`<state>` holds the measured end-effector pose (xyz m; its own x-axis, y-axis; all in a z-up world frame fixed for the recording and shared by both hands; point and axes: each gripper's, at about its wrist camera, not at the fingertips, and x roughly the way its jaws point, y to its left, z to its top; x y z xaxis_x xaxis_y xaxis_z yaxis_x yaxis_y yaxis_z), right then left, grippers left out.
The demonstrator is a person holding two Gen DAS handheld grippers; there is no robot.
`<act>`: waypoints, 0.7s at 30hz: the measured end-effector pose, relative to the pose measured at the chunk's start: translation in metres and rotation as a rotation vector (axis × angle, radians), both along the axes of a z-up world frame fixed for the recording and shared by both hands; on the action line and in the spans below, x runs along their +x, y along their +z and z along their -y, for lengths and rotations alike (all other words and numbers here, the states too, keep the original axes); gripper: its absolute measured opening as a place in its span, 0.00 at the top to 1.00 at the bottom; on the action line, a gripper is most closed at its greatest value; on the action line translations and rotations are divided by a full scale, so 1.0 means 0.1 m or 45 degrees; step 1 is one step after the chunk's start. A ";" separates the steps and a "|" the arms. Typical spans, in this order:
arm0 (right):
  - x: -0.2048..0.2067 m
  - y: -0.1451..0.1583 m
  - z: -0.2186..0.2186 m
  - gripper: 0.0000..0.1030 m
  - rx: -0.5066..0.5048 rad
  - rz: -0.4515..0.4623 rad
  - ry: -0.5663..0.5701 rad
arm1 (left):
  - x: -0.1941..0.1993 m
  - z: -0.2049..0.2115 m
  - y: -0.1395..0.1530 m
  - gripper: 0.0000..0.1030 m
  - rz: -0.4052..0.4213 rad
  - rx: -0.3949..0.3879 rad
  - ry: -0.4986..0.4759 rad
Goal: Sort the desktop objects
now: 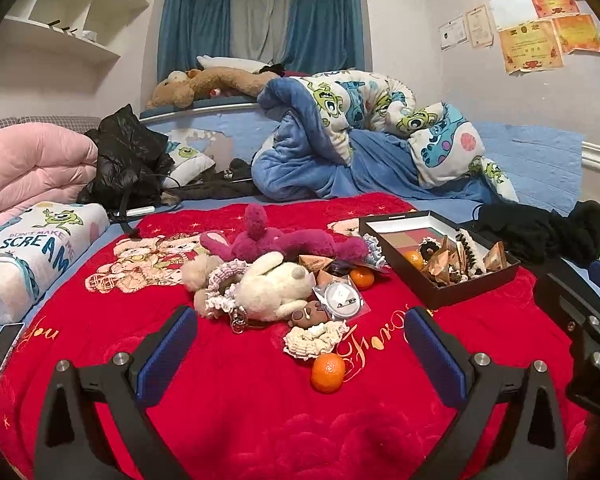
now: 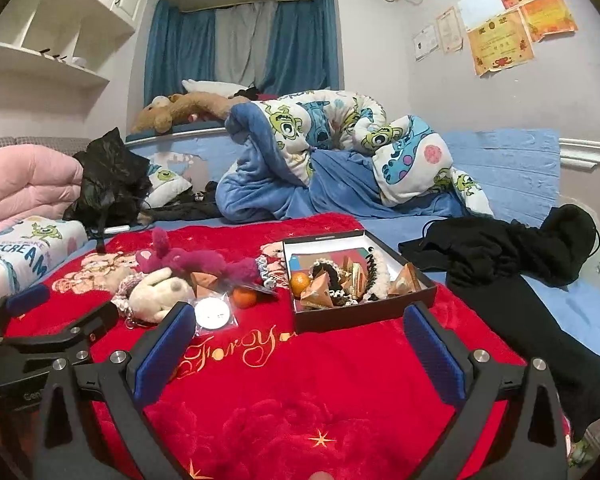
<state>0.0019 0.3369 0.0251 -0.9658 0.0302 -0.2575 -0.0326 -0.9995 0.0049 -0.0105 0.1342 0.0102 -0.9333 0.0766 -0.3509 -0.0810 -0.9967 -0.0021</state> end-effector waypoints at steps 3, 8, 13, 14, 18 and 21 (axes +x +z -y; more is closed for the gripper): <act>0.05 0.02 0.01 0.00 0.000 -0.034 0.009 | 0.00 0.01 0.00 0.00 0.007 0.008 0.001; 0.06 0.02 0.05 0.00 0.026 -0.043 -0.002 | -0.01 0.02 0.00 0.00 0.002 0.010 0.002; -0.01 0.00 0.03 0.00 0.029 0.003 -0.038 | -0.01 0.03 -0.01 0.00 0.006 0.000 0.014; -0.02 -0.01 0.01 0.00 0.017 0.013 -0.046 | -0.01 0.04 -0.01 0.00 0.004 0.001 0.015; -0.03 -0.02 -0.10 0.00 -0.037 0.026 -0.063 | 0.01 0.04 0.00 0.00 -0.005 0.002 0.015; -0.03 -0.02 -0.13 0.00 -0.042 0.029 -0.073 | 0.01 0.04 0.00 0.00 -0.009 0.000 0.013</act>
<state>-0.0010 0.3497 0.0226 -0.9565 0.0765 -0.2814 -0.0902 -0.9953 0.0361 -0.0093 0.1303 0.0106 -0.9365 0.0673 -0.3443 -0.0711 -0.9975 -0.0016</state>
